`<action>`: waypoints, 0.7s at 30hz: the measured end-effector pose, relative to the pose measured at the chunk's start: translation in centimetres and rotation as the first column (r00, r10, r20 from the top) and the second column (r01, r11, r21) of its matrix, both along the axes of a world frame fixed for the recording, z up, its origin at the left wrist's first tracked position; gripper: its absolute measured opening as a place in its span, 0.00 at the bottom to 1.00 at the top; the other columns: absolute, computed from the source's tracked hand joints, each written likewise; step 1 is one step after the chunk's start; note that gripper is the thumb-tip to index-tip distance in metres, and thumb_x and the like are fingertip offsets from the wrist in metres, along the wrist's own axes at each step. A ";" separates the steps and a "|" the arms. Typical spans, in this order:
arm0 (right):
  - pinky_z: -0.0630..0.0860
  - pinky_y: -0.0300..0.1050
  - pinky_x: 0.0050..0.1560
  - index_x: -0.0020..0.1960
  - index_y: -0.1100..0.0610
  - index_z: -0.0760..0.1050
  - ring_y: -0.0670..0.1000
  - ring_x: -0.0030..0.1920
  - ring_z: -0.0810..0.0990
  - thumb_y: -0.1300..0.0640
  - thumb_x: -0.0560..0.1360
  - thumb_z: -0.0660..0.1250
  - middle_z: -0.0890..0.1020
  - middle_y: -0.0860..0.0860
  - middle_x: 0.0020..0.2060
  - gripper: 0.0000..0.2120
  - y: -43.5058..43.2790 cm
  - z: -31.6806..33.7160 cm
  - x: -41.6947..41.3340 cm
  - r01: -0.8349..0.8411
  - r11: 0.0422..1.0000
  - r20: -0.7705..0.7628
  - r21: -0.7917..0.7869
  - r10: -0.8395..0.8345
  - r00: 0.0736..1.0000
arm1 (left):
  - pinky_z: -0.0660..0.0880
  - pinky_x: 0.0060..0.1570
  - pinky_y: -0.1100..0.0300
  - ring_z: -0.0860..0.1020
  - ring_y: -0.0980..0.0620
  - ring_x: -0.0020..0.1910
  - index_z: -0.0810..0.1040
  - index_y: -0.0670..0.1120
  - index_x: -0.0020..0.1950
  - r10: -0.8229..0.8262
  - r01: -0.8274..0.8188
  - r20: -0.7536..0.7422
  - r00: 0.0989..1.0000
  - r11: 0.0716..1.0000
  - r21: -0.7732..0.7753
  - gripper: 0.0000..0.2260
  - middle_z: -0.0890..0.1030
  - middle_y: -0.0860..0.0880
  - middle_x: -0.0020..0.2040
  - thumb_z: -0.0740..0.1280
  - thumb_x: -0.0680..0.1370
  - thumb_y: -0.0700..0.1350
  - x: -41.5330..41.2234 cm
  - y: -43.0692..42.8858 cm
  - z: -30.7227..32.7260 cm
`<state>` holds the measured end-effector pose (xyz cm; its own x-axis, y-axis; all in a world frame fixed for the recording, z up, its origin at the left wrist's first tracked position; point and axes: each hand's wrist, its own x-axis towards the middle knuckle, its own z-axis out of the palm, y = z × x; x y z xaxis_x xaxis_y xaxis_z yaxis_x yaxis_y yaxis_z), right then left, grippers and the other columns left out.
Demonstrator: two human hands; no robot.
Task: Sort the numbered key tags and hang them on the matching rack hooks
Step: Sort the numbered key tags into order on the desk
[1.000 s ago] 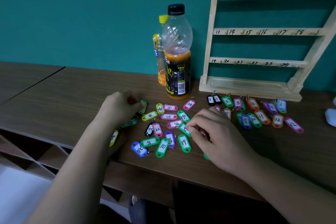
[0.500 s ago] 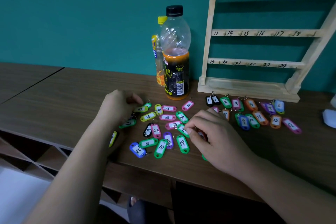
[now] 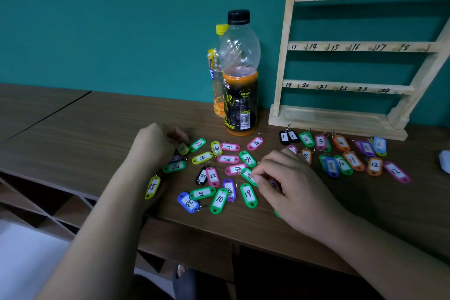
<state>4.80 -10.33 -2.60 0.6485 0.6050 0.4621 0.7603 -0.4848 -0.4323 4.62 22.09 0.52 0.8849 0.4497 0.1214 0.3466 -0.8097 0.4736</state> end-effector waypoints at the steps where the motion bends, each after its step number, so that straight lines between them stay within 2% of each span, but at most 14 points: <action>1: 0.72 0.48 0.55 0.48 0.47 0.79 0.46 0.52 0.74 0.53 0.82 0.68 0.76 0.39 0.45 0.05 0.0 0.0 0.0 -0.001 1.000 0.001 -0.002 0.001 1.000 | 0.71 0.33 0.64 0.80 0.55 0.45 0.86 0.59 0.47 0.009 -0.009 0.020 1.000 1.000 0.018 0.20 0.83 0.56 0.48 0.65 0.77 0.34 0.0 -0.1 -0.1; 3: 0.72 0.47 0.54 0.48 0.47 0.79 0.46 0.51 0.74 0.53 0.82 0.69 0.76 0.39 0.45 0.05 0.0 0.0 0.0 -0.002 1.000 0.004 -0.002 0.002 1.000 | 0.72 0.35 0.62 0.80 0.51 0.47 0.85 0.58 0.51 0.018 -0.020 0.066 0.998 0.999 0.029 0.21 0.82 0.53 0.51 0.63 0.76 0.32 0.0 -0.2 0.0; 6: 0.70 0.44 0.53 0.48 0.46 0.80 0.45 0.51 0.74 0.53 0.82 0.69 0.76 0.38 0.45 0.05 0.0 0.1 0.0 -0.003 1.000 0.004 0.003 0.003 1.000 | 0.71 0.36 0.63 0.80 0.52 0.48 0.83 0.59 0.52 0.000 -0.001 0.088 0.996 1.000 0.006 0.21 0.82 0.55 0.51 0.64 0.76 0.32 -0.4 0.4 0.4; 10: 0.70 0.45 0.54 0.48 0.47 0.80 0.45 0.51 0.75 0.54 0.81 0.69 0.76 0.38 0.45 0.04 -0.1 0.3 -0.1 -0.005 1.000 0.001 0.014 0.005 1.000 | 0.71 0.46 0.61 0.81 0.55 0.47 0.84 0.58 0.49 -0.002 0.007 0.113 0.994 0.999 -0.044 0.12 0.84 0.59 0.47 0.72 0.76 0.39 -2.1 2.2 1.0; 15: 0.72 0.47 0.54 0.48 0.48 0.80 0.46 0.52 0.75 0.54 0.82 0.69 0.77 0.39 0.45 0.04 -0.1 0.2 -0.1 -0.015 1.000 0.007 0.022 0.014 1.000 | 0.71 0.37 0.62 0.81 0.56 0.45 0.82 0.61 0.46 -0.006 0.008 0.059 0.998 0.999 -0.042 0.08 0.83 0.59 0.45 0.75 0.76 0.46 -4.7 3.8 1.0; 18: 0.73 0.49 0.53 0.49 0.48 0.81 0.46 0.52 0.76 0.54 0.82 0.69 0.77 0.39 0.46 0.04 -0.1 0.2 -0.1 -0.015 1.000 0.007 0.016 0.015 1.000 | 0.70 0.40 0.66 0.80 0.59 0.45 0.83 0.60 0.48 -0.042 0.042 0.072 0.997 0.999 -0.002 0.06 0.82 0.59 0.46 0.77 0.76 0.48 -5.6 3.9 0.9; 21: 0.73 0.51 0.53 0.49 0.48 0.81 0.47 0.52 0.76 0.56 0.81 0.70 0.77 0.39 0.46 0.04 0.0 0.2 -0.1 -0.018 1.000 0.019 0.026 0.018 1.000 | 0.71 0.44 0.64 0.79 0.60 0.46 0.85 0.59 0.49 -0.136 0.137 0.070 0.988 0.991 -0.007 0.07 0.79 0.57 0.49 0.79 0.74 0.51 -5.5 2.9 0.8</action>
